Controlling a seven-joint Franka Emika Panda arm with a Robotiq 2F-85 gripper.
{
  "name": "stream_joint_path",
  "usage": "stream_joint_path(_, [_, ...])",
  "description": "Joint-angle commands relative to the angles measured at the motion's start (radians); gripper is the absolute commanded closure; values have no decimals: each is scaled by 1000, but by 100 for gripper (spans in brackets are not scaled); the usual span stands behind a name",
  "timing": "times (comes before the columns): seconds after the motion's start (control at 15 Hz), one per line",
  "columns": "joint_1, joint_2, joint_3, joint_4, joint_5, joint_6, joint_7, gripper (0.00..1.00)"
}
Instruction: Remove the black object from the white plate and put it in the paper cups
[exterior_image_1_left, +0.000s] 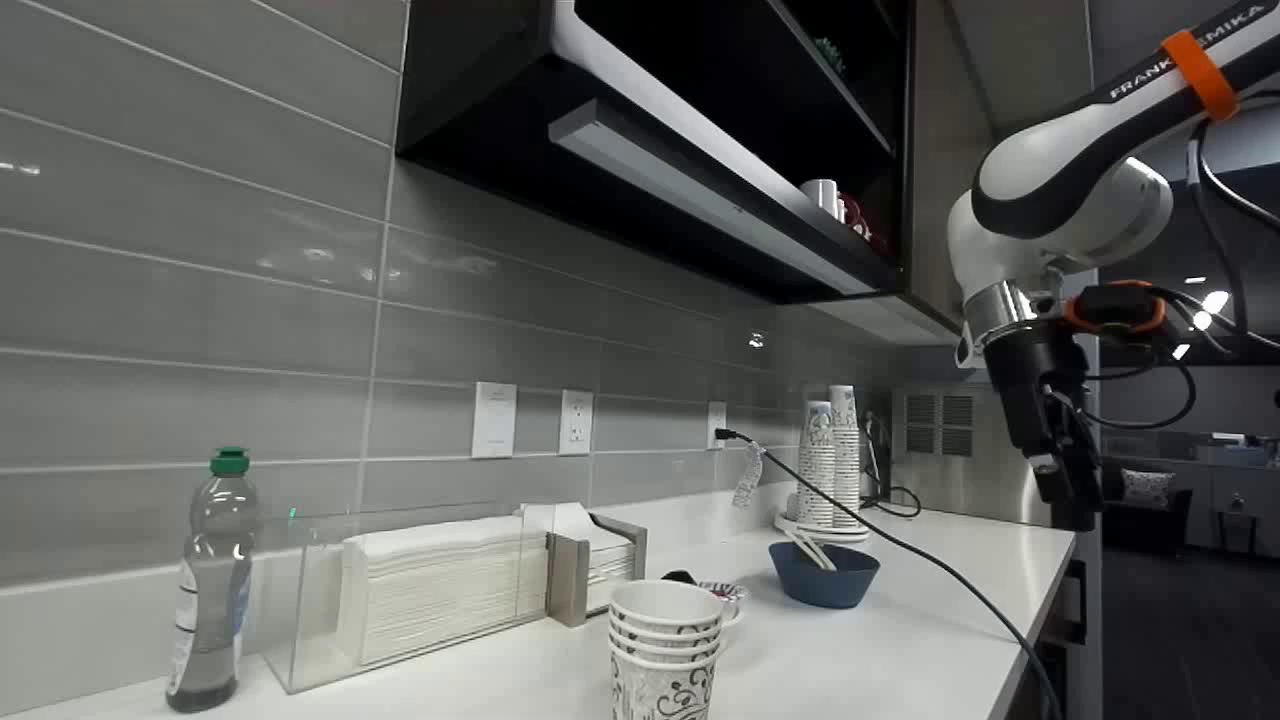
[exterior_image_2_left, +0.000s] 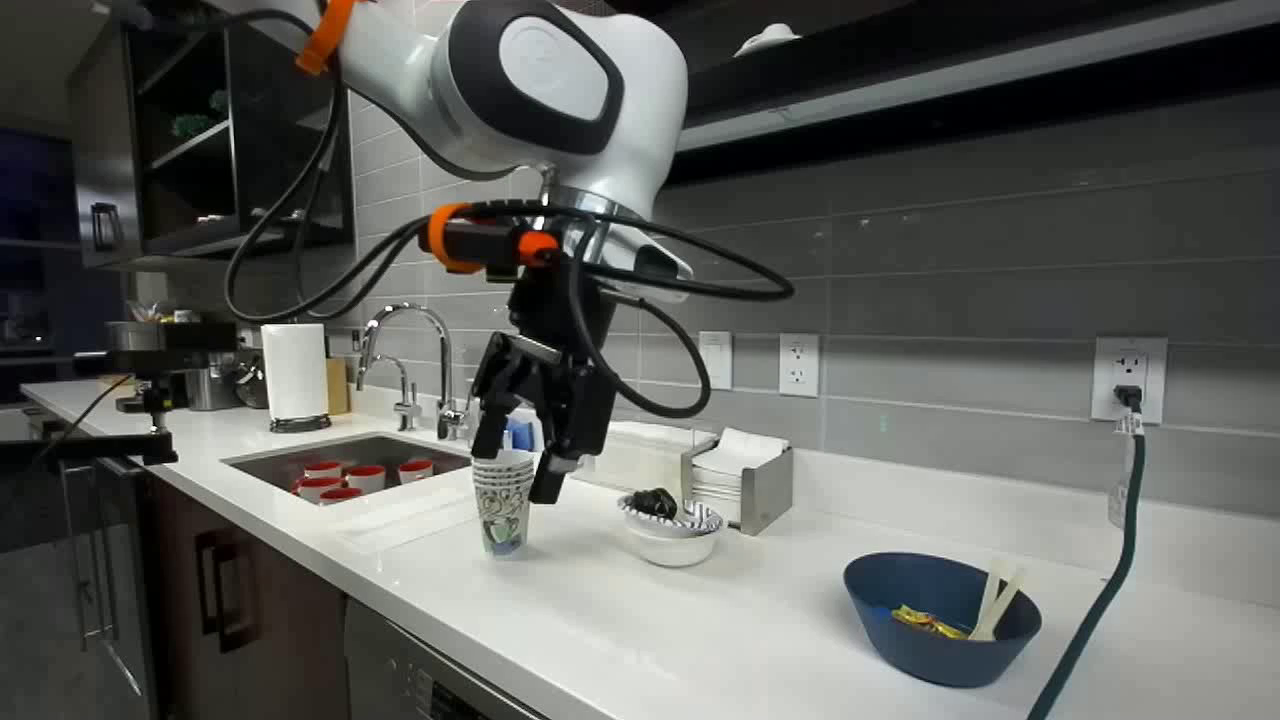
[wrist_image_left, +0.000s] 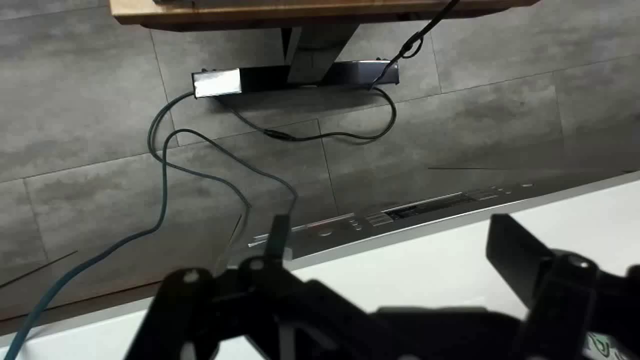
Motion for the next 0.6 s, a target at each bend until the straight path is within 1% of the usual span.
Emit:
stream_joint_path(0.0, [-13,2,12,1,4,-1,-4,0])
stream_joint_path(0.4, [-13,2,12,1,4,-1,-4,0])
stream_joint_path(0.47, [-7,-26,22,-11,22,15,15,0])
stream_joint_path(0.53, [-4,-37,39,-9,76,28,92,0])
